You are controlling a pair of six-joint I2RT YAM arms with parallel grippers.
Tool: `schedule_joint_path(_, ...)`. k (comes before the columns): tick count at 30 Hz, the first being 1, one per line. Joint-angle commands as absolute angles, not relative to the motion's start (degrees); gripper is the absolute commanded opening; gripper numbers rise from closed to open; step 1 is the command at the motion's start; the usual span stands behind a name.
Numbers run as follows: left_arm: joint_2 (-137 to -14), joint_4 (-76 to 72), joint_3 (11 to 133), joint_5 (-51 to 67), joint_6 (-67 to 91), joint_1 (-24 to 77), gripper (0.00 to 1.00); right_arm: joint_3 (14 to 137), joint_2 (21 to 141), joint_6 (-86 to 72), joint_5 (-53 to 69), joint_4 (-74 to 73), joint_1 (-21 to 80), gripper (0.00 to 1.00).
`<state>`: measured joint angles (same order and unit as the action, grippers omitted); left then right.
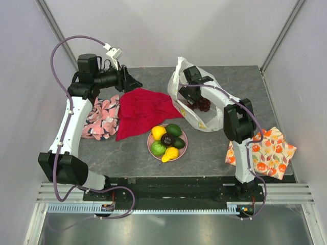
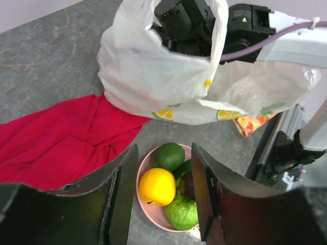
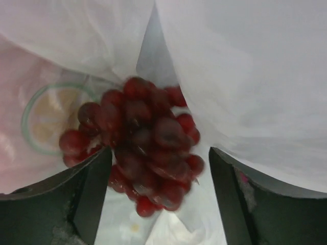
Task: Take the fake fruits out of the plastic bag
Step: Take out the fake fruit from the plastic bag.
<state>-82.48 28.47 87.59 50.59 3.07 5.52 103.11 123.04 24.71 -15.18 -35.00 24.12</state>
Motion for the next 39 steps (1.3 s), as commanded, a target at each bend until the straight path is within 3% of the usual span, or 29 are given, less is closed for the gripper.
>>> schedule_joint_path(1,-83.0,31.7,90.4,47.8,-3.2,5.7,0.53,111.2,129.9,24.1,-17.1,-40.8,23.6,0.82)
schedule_joint_path(5,-83.2,33.7,89.6,45.5,-6.5,5.7,0.53,113.0,131.8,22.0,-12.9,-47.3,23.0,0.72)
schedule_joint_path(9,-82.5,33.8,89.1,44.7,-7.8,5.7,0.52,107.7,127.1,22.9,-10.5,-48.1,22.9,0.39)
schedule_joint_path(10,-82.2,33.8,89.3,44.7,-7.8,5.7,0.53,107.1,126.0,22.9,-10.4,-48.3,22.9,0.35)
schedule_joint_path(12,-81.0,33.9,89.3,44.5,-8.2,5.7,0.53,105.7,121.2,22.9,-10.0,-48.6,22.9,0.28)
schedule_joint_path(19,-80.2,31.2,90.4,49.3,-4.2,5.7,0.53,98.7,103.7,23.8,-3.7,-55.4,23.3,0.19)
schedule_joint_path(20,-80.0,29.6,90.3,50.5,-2.1,5.7,0.53,94.0,101.8,23.9,-5.1,-55.4,23.6,0.12)
schedule_joint_path(23,-79.2,27.2,89.3,57.1,1.3,7.1,0.61,86.5,94.1,26.4,-5.0,-55.2,23.5,0.02)
schedule_joint_path(30,-79.7,24.7,89.4,63.4,5.3,20.5,0.77,93.1,89.0,27.2,-0.1,-61.3,23.6,0.0)
schedule_joint_path(39,-81.6,27.8,87.9,51.9,0.2,25.9,0.78,101.0,81.7,27.3,7.3,-68.6,23.6,0.01)
